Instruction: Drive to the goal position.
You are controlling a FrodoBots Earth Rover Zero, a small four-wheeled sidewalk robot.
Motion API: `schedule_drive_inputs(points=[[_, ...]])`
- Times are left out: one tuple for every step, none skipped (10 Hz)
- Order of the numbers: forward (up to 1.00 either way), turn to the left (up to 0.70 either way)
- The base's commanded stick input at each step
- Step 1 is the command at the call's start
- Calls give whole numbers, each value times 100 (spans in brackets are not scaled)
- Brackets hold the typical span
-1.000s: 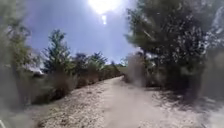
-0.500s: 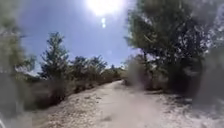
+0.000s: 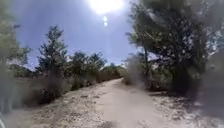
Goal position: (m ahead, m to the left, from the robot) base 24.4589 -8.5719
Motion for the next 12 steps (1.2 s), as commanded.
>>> schedule_drive_inputs(points=[[44,2],[44,2],[44,2],[44,2],[44,2],[44,2],[44,2],[44,2],[44,2],[44,2],[44,2],[44,-2]])
